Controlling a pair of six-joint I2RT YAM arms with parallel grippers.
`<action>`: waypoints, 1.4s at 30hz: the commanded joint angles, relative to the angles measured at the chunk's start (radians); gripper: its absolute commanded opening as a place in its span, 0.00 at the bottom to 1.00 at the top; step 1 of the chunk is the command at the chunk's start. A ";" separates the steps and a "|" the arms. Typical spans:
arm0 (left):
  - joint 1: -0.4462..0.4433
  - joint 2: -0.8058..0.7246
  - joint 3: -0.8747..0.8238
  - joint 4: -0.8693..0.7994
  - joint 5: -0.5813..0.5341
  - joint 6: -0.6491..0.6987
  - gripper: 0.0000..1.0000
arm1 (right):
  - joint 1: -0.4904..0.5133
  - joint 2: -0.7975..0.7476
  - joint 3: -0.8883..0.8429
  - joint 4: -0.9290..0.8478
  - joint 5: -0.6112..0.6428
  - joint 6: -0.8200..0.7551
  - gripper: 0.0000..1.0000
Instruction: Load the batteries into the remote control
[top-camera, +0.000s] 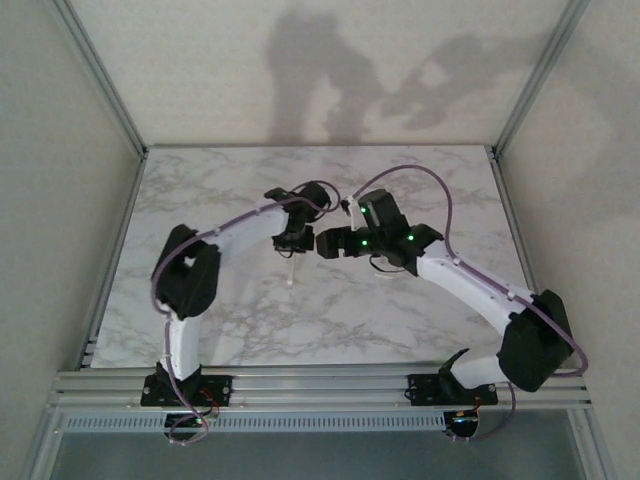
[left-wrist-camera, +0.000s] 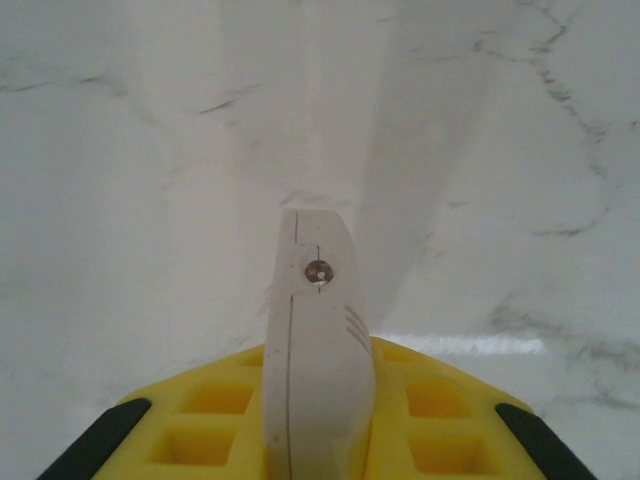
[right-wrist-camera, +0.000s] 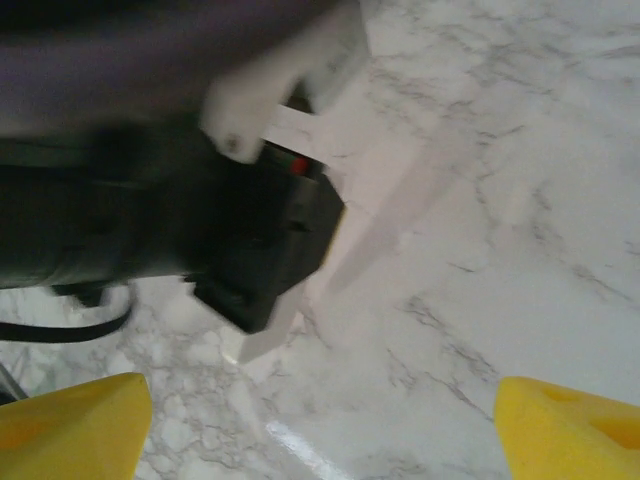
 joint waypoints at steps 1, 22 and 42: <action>-0.007 0.102 0.097 -0.105 -0.073 -0.035 0.00 | -0.020 -0.086 -0.036 -0.015 0.066 0.008 0.89; -0.031 0.154 0.241 0.021 0.083 -0.039 0.54 | -0.023 -0.218 -0.143 -0.015 0.083 0.048 0.96; 0.180 -1.035 -1.016 1.055 -0.476 0.204 1.00 | -0.440 -0.186 -0.484 0.503 0.695 -0.145 0.99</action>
